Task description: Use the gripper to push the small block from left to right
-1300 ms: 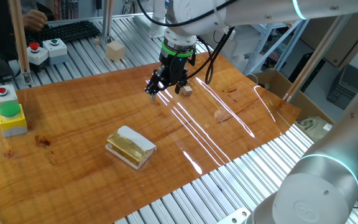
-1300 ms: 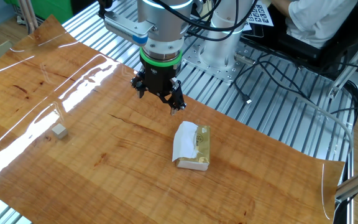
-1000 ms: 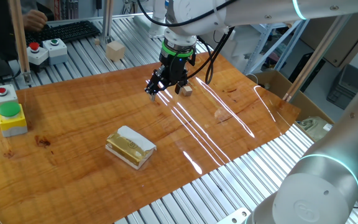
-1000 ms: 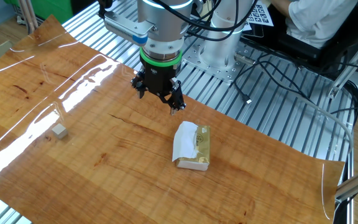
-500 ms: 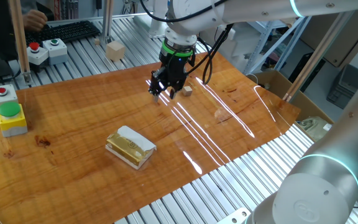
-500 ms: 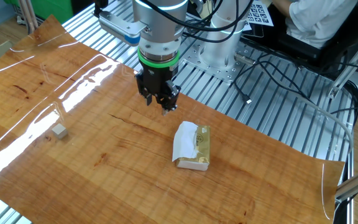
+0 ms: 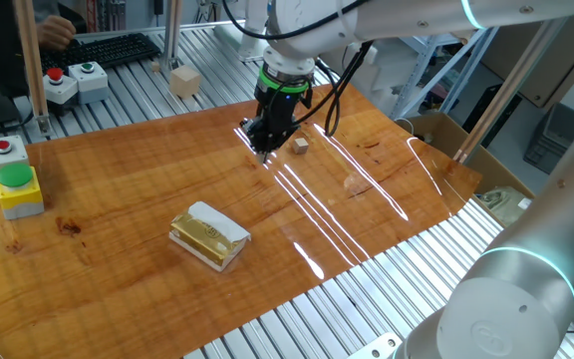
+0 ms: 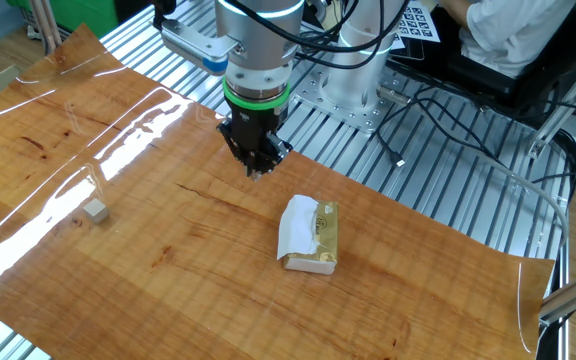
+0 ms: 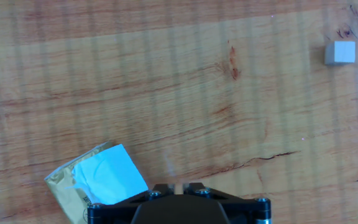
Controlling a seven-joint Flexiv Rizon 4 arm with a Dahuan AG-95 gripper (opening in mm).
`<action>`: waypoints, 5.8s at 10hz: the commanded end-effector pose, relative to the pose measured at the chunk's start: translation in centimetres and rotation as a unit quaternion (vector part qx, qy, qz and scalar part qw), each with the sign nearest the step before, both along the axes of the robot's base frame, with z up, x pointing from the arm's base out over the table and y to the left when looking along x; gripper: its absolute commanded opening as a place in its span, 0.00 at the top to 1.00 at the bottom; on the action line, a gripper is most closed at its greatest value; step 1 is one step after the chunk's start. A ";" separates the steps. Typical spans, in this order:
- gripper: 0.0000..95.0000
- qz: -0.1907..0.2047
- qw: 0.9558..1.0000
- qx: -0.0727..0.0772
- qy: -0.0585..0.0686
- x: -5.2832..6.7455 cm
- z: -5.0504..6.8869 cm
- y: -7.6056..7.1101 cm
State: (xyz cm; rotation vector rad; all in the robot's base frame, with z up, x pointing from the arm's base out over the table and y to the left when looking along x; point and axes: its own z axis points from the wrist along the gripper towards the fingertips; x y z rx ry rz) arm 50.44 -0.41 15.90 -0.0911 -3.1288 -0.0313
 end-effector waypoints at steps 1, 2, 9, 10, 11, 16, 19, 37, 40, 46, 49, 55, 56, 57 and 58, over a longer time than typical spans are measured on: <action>1.00 0.008 1.000 0.001 0.001 0.3 -0.5 -0.6; 1.00 0.012 1.000 0.001 0.000 0.6 -0.8 -1.2; 1.00 0.028 1.000 -0.005 0.007 2.9 -2.8 -5.5; 1.00 0.030 1.000 -0.006 0.006 3.0 -3.0 -5.8; 1.00 0.035 0.999 -0.006 0.005 3.1 -3.2 -6.4; 1.00 0.055 0.998 -0.009 0.006 4.9 -3.4 -9.3; 1.00 0.062 0.998 -0.012 0.006 5.9 -3.9 -10.8; 1.00 0.073 0.997 -0.007 0.005 8.7 -8.6 -17.0; 1.00 0.040 0.999 -0.016 0.031 8.7 -8.6 -17.0; 1.00 -0.049 0.998 -0.017 0.033 8.7 -8.6 -17.0; 1.00 -0.052 0.998 -0.017 0.039 8.7 -8.6 -17.0; 1.00 0.019 0.999 -0.031 0.037 9.8 -9.3 -20.9; 1.00 0.027 0.998 -0.033 0.034 10.2 -9.5 -21.6; 1.00 0.040 0.998 -0.035 0.032 10.8 -9.7 -22.9; 1.00 0.047 0.998 -0.036 0.031 11.1 -9.9 -23.6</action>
